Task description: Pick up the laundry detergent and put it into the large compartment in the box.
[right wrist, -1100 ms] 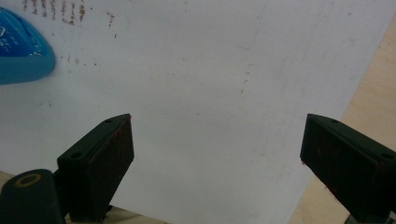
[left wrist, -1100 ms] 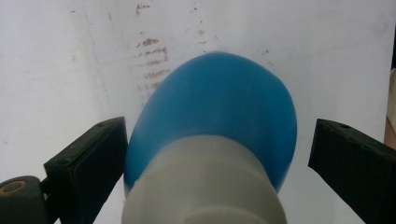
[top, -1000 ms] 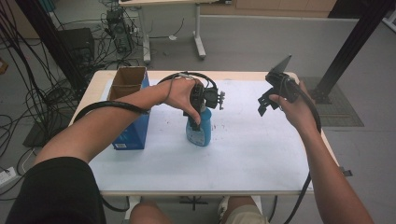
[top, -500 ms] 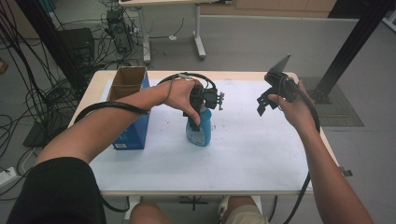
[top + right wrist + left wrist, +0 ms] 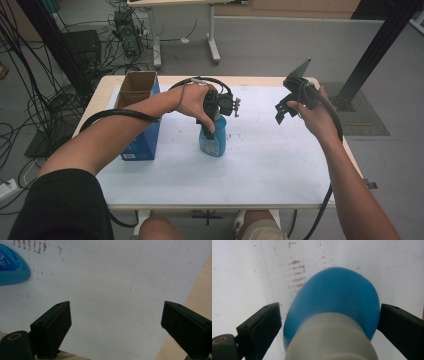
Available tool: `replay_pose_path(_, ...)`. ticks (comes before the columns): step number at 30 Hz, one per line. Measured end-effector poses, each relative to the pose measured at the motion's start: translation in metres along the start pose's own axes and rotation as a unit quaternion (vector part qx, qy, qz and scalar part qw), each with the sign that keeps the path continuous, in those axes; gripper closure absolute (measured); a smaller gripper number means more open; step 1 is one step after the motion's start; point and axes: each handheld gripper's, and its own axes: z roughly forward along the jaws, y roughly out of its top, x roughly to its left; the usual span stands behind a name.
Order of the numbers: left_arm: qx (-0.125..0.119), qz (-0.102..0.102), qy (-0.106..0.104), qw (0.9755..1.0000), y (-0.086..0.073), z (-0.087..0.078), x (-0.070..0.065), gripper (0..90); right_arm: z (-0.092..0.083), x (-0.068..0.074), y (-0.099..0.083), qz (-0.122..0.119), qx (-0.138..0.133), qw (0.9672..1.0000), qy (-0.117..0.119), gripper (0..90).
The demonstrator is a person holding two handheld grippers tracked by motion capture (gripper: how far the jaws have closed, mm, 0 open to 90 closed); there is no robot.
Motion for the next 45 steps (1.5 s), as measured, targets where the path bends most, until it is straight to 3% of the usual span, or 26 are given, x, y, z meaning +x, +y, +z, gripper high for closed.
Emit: replay_pose_path(45,-0.008,-0.003,0.005,0.9999,-0.0073,-0.0014,-0.0022,6.0,0.0029,0.0073,0.0064,-0.004,0.005,1.0,0.0,9.0)
